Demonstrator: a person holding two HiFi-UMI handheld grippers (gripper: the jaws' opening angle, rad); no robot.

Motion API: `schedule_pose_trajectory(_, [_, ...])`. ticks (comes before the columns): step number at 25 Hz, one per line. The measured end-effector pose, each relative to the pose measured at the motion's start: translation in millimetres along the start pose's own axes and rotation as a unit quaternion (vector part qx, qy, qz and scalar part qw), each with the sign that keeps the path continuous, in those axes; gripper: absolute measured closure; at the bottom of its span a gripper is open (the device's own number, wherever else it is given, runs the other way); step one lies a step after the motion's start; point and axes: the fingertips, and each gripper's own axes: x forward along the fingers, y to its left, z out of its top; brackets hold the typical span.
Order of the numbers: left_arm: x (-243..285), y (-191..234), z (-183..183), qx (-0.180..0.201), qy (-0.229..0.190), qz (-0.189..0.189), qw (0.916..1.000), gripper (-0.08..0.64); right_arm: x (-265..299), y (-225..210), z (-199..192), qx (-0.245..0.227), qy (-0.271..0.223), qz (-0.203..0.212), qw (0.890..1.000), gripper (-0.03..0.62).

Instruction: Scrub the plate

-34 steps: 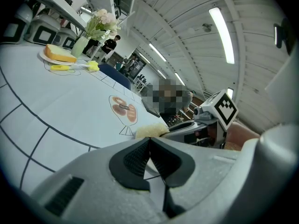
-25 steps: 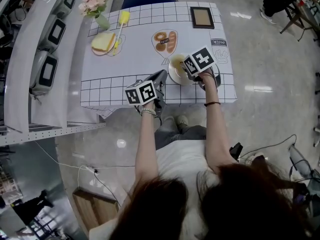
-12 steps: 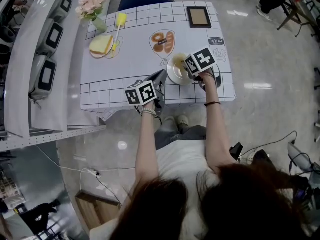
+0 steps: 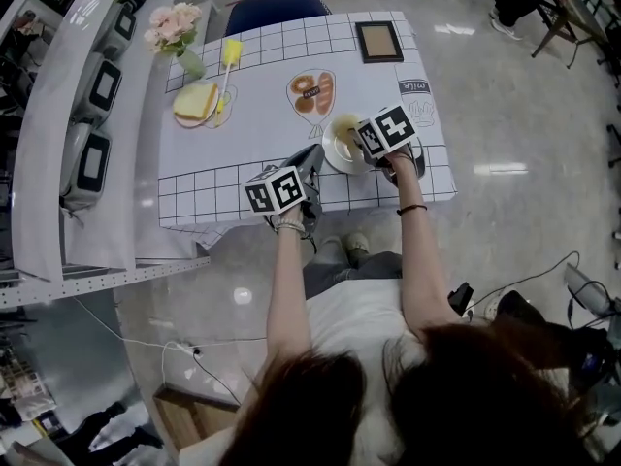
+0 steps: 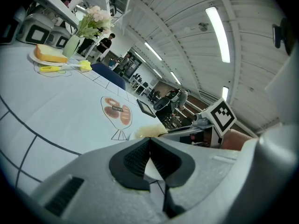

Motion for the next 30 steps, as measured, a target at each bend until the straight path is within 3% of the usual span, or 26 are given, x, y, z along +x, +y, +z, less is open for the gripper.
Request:
schedule_pose_trajectory(6, [2.1, -9.0, 6.0, 0.017, -0.011, -0.022, 0.9995, 0.549, -9.0, 1.7, 4.1, 0.025, -0.071, 0.043, 0.996, 0.514])
schedule_pose_trajectory(9, [0.3, -11.1, 9.9, 0.033, -0.021, -0.024, 0.9990, 0.549, -17.2, 9.7, 12.7, -0.001, -0.113, 0.064, 0.992, 0.514])
schedule_pose_trajectory(19, [-10.4, -28.3, 25.6, 0.121, -0.071, -0.021, 0.9899, 0.549, -56.3, 27.6, 28.9, -0.060, -0.237, 0.114, 0.963, 0.514])
schedule_pose_trajectory(30, [-19.8, -53.3, 42.2, 0.195, -0.090, -0.034, 0.9761, 0.549, -86.8, 36.7, 23.6, -0.040, -0.322, 0.139, 0.936, 0.514])
